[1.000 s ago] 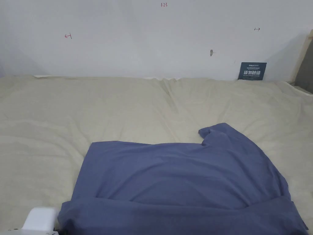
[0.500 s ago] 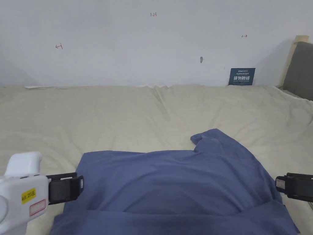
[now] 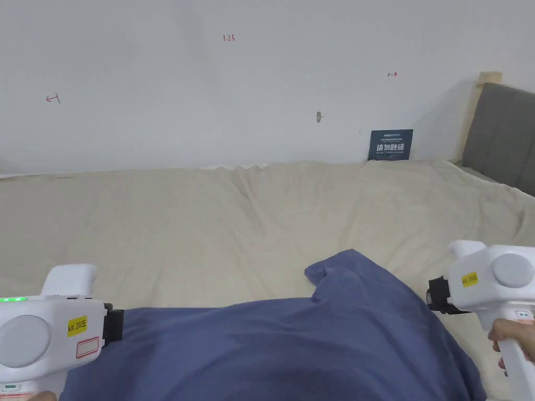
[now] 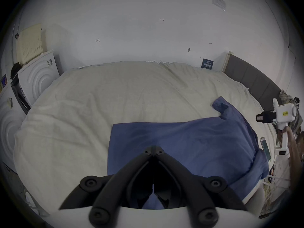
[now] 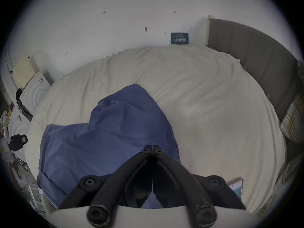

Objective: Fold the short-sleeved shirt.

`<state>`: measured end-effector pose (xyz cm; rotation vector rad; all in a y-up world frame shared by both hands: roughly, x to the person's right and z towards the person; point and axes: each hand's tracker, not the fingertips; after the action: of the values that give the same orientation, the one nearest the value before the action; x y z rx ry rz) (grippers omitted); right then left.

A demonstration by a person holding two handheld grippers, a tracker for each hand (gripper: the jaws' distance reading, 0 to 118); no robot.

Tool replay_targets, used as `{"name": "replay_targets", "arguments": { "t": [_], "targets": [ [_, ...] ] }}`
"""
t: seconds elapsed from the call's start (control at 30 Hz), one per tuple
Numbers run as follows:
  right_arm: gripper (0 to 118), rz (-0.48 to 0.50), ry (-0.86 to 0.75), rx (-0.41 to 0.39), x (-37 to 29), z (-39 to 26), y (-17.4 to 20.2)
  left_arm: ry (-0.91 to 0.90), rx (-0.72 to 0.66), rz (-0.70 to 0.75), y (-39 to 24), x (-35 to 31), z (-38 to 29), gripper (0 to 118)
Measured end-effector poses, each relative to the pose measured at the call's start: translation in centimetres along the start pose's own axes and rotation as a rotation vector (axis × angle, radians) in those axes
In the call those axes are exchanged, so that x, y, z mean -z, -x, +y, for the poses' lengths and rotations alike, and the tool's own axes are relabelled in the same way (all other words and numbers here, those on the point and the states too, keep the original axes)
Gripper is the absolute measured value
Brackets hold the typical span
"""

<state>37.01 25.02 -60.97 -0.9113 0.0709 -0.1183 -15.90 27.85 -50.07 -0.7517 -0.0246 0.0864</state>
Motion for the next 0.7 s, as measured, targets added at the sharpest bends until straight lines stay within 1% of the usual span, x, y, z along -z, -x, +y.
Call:
{"name": "replay_targets", "arguments": {
  "t": [0.07, 0.1, 0.13, 0.17, 0.2, 0.23, 0.37, 0.47, 0.5, 0.53, 0.6, 0.63, 0.67, 0.7],
  "targets": [
    [0, -0.019, 0.023, -0.039, 1.3, 1.3, 0.2, 0.016, -0.010, -0.018, 0.1, 1.1, 0.5, 0],
    [2, -0.032, 0.028, -0.046, 2.2, 2.0, 0.2, 0.023, -0.006, -0.020, 0.0, 1.6, 0.6, 0],
    [20, -0.033, 0.044, -0.052, 2.9, 2.7, 0.0, 0.038, 0.001, -0.018, -0.1, 1.9, 0.5, 0],
    [61, -0.024, 0.064, -0.043, 3.8, 3.3, -0.2, 0.046, 0.011, -0.009, -0.2, 2.4, 0.5, 0],
    [87, -0.005, 0.091, -0.035, 4.7, 3.8, -0.4, 0.052, 0.019, -0.003, -0.2, 2.8, 0.5, 0],
    [95, 0.000, 0.091, -0.029, 5.1, 3.9, -0.1, 0.062, 0.019, -0.002, -0.2, 3.2, 0.5, 0],
    [95, -0.030, 0.108, -0.017, 7.4, 4.7, 0.1, 0.089, 0.009, -0.004, 0.2, 4.3, 0.0, 0],
    [94, -0.016, 0.167, -0.008, 9.3, 4.8, -0.2, 0.105, 0.001, 0.003, 1.2, 5.4, -0.4, 0],
    [91, -0.016, 0.175, -0.015, 10.1, 4.7, -0.4, 0.113, -0.003, 0.004, 1.4, 5.6, -0.5, 0],
    [87, -0.024, 0.185, -0.019, 10.7, 4.5, -0.5, 0.119, -0.004, 0.006, 1.5, 5.7, -0.6, 0],
    [66, -0.066, 0.225, -0.031, 12.0, 4.2, -0.6, 0.131, 0.000, 0.009, 1.6, 6.0, -0.8, 0],
    [63, -0.072, 0.236, -0.043, 12.5, 4.0, -0.5, 0.134, 0.002, 0.011, 1.7, 6.1, -0.8, 0],
    [59, -0.097, 0.225, -0.070, 12.4, 3.8, -0.4, 0.138, 0.004, 0.013, 1.8, 6.1, -0.9, 0],
    [39, -0.079, 0.199, -0.074, 11.8, 4.0, -0.4, 0.142, -0.001, 0.014, 1.9, 6.3, -0.9, 0]
  ]
}}
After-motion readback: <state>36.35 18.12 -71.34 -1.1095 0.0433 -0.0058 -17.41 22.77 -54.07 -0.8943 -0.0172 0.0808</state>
